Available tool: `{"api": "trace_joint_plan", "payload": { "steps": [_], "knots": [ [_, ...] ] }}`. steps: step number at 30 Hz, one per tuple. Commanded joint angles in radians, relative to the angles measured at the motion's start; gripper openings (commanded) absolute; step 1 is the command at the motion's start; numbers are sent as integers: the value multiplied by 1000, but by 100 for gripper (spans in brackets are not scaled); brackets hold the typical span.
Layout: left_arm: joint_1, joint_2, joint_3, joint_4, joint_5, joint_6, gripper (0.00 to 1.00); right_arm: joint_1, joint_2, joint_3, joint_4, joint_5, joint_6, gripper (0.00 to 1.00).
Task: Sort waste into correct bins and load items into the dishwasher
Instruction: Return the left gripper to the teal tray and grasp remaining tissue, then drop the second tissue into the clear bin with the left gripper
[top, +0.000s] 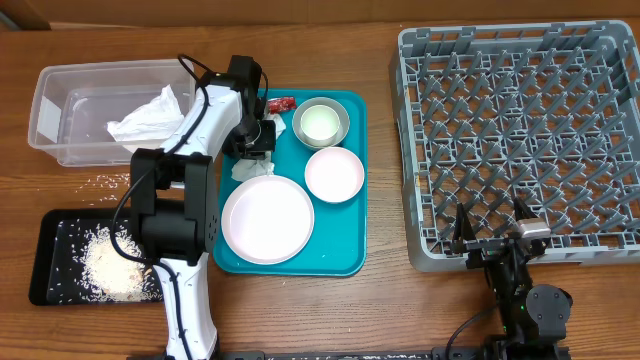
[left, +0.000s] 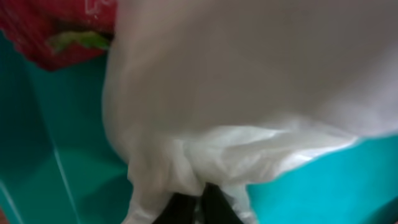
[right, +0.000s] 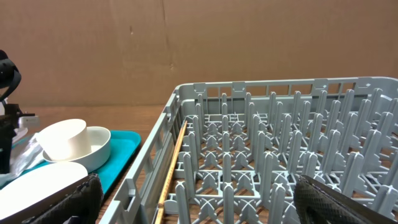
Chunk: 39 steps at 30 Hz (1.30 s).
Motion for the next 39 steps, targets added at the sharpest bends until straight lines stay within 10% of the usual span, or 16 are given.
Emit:
{"api": "trace_joint_plan", "payload": {
  "steps": [1, 22, 39],
  "knots": [
    [-2, 31, 12, -23, 0, -47, 4, -6, -11, -10, 5, 5, -1, 100],
    [13, -333, 139, -164, 88, -114, 4, -6, -11, -10, 5, 5, -1, 100],
    [272, -380, 138, -78, -149, -402, 4, -6, -11, -10, 5, 5, -1, 100]
  ]
}}
